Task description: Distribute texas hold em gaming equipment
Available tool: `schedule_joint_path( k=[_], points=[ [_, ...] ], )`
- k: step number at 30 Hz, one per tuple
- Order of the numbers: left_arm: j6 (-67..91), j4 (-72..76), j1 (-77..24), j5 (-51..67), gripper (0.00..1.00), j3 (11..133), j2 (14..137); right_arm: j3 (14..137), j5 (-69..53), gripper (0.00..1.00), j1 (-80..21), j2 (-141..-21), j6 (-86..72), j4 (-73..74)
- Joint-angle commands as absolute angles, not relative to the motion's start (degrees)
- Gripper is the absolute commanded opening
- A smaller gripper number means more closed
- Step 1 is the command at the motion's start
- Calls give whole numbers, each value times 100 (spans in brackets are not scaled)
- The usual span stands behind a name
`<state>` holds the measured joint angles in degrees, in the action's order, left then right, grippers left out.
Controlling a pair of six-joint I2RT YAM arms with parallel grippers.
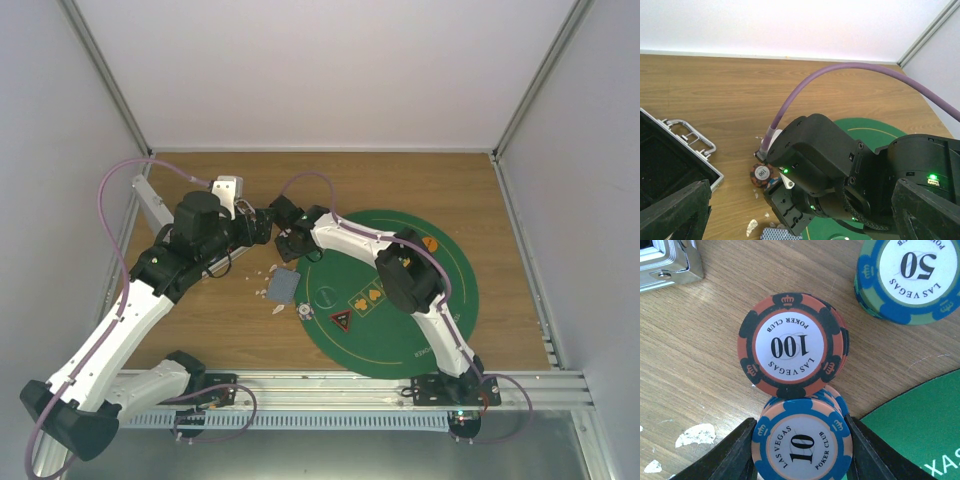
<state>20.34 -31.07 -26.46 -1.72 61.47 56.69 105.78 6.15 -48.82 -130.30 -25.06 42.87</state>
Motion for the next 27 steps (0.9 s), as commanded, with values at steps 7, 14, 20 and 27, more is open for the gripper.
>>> schedule_joint_path(
  k=[7, 14, 20, 27],
  points=[
    [2017, -2841, -2584, -136, 99, 6111, 5661, 10557, 795, 43, -4843, -12724, -2508, 4317],
    [2030, -2848, -2585, -140, 99, 6117, 5660, 10176, 897, 43, -4843, -12258, -2631, 4298],
    [2030, -2858, -2585, -134, 99, 6126, 5650, 9659, 962, 43, -4689, -11880, -2753, 4238],
    [2004, -2884, -2571, -170, 99, 6143, 5639, 9040, 953, 43, -4069, -11486, -2813, 4017]
  ],
)
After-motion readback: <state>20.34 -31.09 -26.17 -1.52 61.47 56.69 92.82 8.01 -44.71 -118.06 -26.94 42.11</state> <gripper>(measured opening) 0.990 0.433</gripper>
